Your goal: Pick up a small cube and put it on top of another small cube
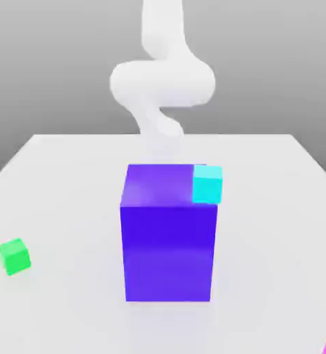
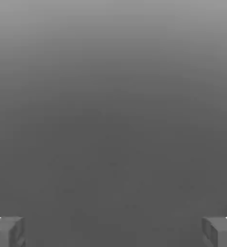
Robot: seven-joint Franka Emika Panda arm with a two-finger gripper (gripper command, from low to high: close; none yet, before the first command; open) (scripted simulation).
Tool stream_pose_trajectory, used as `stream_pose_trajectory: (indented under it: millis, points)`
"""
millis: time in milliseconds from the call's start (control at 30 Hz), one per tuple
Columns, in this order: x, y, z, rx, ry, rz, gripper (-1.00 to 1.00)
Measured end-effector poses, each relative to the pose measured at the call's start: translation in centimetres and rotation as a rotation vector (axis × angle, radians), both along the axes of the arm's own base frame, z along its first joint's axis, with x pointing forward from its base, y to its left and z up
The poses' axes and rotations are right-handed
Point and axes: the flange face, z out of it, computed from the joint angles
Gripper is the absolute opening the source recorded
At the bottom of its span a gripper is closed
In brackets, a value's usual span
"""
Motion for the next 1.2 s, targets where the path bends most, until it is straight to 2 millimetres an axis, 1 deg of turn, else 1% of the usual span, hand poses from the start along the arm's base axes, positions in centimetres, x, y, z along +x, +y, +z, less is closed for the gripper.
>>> stream_pose_trajectory:
  millis: [133, 300, 467, 600, 667, 833, 933, 1067, 1133, 1200]
  points:
    - [4.9, 2.4, -4.1, -0.039, 0.09, 0.097, 0.0]
    - [10.0, 6.0, -10.1, -0.088, 0.196, 0.219, 0.0]
    - [13.9, 10.0, -17.0, -0.139, 0.3, 0.343, 0.0]
    - [16.0, 13.8, -23.1, -0.183, 0.38, 0.451, 0.0]
    - [16.6, 15.9, -26.3, -0.206, 0.42, 0.508, 0.0]
    - [17.6, 19.5, -34.8, -0.259, 0.52, 0.626, 0.0]
    - [17.4, 21.8, -40.1, -0.292, 0.579, 0.702, 0.0]
    - [16.2, 24.6, -47.3, -0.338, 0.657, 0.806, 0.0]
    - [15.9, 25.3, -50.8, -0.348, 0.676, 0.831, 0.0]
    - [15.8, 25.4, -54.1, -0.351, 0.681, 0.837, 0.0]
